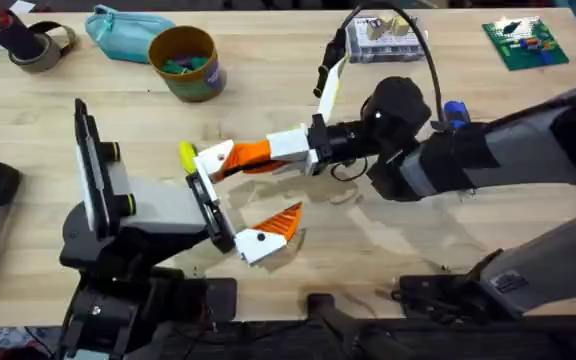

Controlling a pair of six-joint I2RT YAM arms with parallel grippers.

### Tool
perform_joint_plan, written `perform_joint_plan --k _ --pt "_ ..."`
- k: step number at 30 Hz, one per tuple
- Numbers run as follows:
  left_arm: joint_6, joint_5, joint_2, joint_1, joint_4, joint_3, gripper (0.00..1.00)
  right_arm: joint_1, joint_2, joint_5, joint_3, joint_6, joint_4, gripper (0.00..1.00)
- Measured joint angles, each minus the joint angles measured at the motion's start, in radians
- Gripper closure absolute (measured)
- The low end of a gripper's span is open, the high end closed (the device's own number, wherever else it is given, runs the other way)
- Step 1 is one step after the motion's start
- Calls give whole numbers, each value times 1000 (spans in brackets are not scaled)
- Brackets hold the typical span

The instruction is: Pick up the gripper from the table and insert it into the empty holder that is missing its gripper. Then pick up a screw, insert it into the mounting hole, and use the screwdriver to tighten it. Finally, clean up the table by picking up the vegetable and placing it into the bucket.

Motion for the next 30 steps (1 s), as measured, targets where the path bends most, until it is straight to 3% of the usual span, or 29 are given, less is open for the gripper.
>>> perform_joint_plan --k 21,22,26,27,30 --pt "0 -1 0 0 0 0 14 1 0 2 0 -1 1 991" --pt "0 -1 0 0 0 0 14 1 0 2 0 0 0 939" --pt "0 8 0 0 0 0 14 1 0 29 0 -7 -4 333" --pt "0 11 0 0 0 0 14 1 0 42 0 -10 -14 10" --pt "0 11 0 0 0 0 14 1 0 47 0 -11 -15 7"
